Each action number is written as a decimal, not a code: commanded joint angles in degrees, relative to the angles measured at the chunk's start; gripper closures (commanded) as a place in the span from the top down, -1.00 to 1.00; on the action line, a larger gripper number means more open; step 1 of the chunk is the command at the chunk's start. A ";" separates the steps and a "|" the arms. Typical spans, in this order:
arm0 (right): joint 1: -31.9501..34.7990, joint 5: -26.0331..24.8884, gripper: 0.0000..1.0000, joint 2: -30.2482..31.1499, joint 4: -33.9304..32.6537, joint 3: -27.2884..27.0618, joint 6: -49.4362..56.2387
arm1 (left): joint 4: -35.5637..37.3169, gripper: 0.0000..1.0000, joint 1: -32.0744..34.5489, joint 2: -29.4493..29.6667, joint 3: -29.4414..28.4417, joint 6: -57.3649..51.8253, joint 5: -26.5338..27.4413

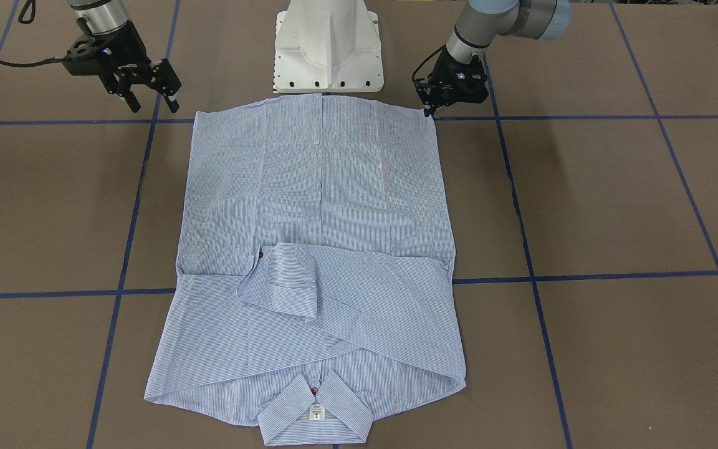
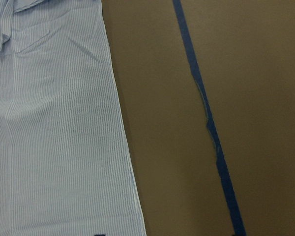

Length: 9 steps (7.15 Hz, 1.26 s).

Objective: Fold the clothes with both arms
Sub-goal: 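Grasp the hem corners with both grippers and lift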

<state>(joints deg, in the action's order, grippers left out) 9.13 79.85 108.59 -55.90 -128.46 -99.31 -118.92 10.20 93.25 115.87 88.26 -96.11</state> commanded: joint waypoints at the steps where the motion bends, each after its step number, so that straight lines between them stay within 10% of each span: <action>1: -6.99 -9.59 0.40 0.04 0.44 1.37 -11.22 | 0.00 -1.00 0.00 -0.17 0.94 0.77 0.31; 9: -15.98 -20.08 0.04 -5.41 -0.43 7.96 -17.06 | 0.53 -1.00 -0.62 -0.35 2.17 0.86 1.01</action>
<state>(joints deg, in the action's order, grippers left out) -5.89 60.67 103.40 -56.17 -120.76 -116.36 -118.43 9.59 92.90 118.03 89.12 -95.10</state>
